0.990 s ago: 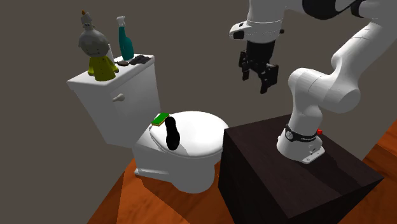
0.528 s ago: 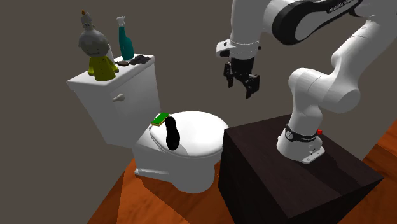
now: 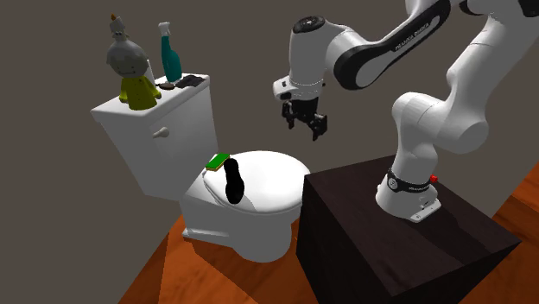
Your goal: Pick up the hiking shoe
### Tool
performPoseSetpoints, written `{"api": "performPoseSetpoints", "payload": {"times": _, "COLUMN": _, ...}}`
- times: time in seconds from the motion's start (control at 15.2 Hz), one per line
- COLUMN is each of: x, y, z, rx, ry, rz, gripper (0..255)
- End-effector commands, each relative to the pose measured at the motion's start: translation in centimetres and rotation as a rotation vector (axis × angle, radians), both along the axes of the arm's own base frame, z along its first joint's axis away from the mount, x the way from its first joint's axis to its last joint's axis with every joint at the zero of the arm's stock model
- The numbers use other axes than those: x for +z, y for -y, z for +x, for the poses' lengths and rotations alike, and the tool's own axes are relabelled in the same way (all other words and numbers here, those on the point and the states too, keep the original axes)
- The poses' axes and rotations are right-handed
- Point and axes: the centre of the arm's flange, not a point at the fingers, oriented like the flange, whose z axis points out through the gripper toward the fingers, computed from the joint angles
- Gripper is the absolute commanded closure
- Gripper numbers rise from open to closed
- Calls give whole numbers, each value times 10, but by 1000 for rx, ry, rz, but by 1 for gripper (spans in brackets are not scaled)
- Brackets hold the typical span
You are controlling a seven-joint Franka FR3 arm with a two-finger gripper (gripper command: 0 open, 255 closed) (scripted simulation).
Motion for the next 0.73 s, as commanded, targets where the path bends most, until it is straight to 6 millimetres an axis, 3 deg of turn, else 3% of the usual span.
{"api": "performPoseSetpoints", "payload": {"times": 0.0, "x": -18, "y": 17, "z": 6, "rx": 62, "ry": -11, "rz": -6, "gripper": 0}}
{"api": "performPoseSetpoints", "payload": {"times": 0.66, "x": -103, "y": 93, "z": 58, "rx": 347, "ry": -70, "rz": -33, "gripper": 0}}
